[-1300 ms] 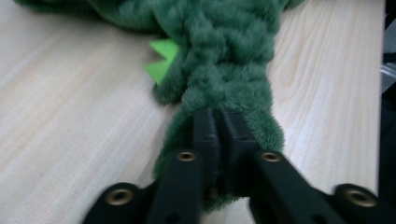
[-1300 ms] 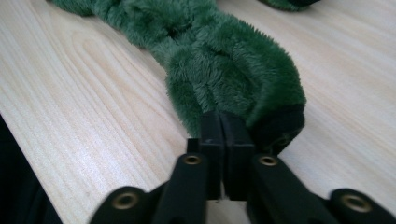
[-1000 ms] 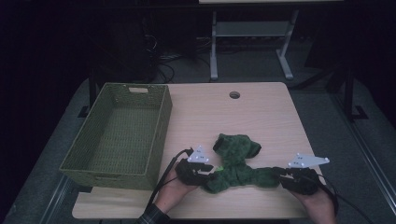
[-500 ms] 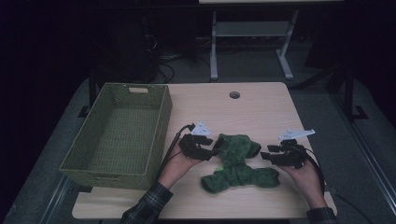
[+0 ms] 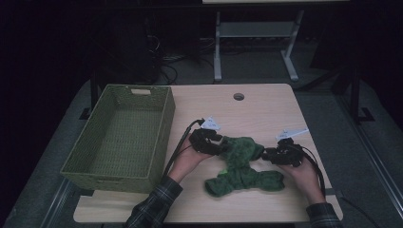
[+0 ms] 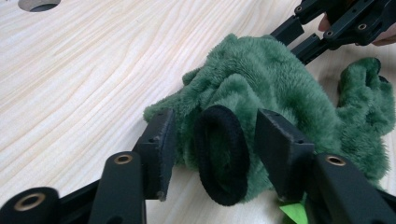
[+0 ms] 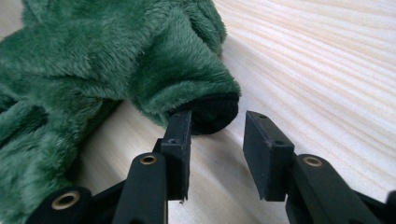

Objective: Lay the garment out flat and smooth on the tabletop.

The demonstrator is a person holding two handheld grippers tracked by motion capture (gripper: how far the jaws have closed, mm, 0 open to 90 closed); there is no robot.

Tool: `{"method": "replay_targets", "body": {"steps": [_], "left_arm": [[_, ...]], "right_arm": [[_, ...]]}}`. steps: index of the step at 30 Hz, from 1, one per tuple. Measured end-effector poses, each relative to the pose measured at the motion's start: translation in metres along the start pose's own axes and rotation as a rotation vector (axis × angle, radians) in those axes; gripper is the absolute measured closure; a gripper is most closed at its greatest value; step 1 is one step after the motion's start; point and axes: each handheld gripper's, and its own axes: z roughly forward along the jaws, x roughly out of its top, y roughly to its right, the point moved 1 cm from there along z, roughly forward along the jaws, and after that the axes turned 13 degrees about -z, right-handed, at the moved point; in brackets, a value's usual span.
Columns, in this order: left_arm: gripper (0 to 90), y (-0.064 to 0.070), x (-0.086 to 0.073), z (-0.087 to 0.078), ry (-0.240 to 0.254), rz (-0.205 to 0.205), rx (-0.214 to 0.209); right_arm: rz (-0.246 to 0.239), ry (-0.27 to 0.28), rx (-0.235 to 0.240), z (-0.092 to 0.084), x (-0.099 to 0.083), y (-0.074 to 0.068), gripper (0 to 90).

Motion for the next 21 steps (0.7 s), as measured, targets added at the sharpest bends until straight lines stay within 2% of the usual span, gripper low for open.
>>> {"method": "replay_targets", "body": {"steps": [3,5,8,9,10,11,12,15,17,19,21], "left_arm": [[49.7,-0.002,0.001,0.003,-0.005,0.002,-0.005],[52.5,-0.005,0.001,0.005,-0.003,-0.015,-0.016],[55.2,-0.006,0.0,0.005,0.001,-0.024,-0.027],[57.9,-0.006,0.001,0.005,-0.003,-0.025,-0.037],[60.9,-0.006,0.001,0.005,-0.003,-0.025,-0.037],[60.9,-0.006,0.001,0.007,-0.011,-0.023,-0.042],[68.2,-0.006,0.001,0.008,-0.012,-0.018,-0.043],[79.9,-0.007,0.001,0.009,-0.027,-0.015,-0.046],[82.4,-0.005,0.001,0.005,-0.031,-0.009,-0.043],[83.2,-0.004,0.002,-0.001,-0.015,0.0,-0.038],[83.2,-0.003,0.003,-0.009,0.004,0.003,-0.022]], "right_arm": [[0.005,0.0,-0.002,0.002,0.0,0.001,62.1],[0.003,-0.01,-0.017,0.009,-0.001,0.006,62.0],[0.022,-0.003,-0.005,0.011,-0.002,0.009,64.1],[0.022,0.009,0.009,0.012,-0.002,0.01,74.7],[0.022,0.009,0.009,0.012,-0.002,0.01,74.7],[0.019,0.018,0.011,0.012,-0.001,0.01,78.8],[0.012,0.025,0.017,0.011,-0.001,0.01,84.8],[0.009,0.036,0.022,0.007,-0.001,0.009,87.1],[-0.005,0.059,0.009,0.002,0.0,0.01,87.8],[0.003,0.067,-0.002,-0.005,0.002,0.008,88.1],[-0.017,0.076,-0.029,-0.014,0.005,0.008,88.4]]}}
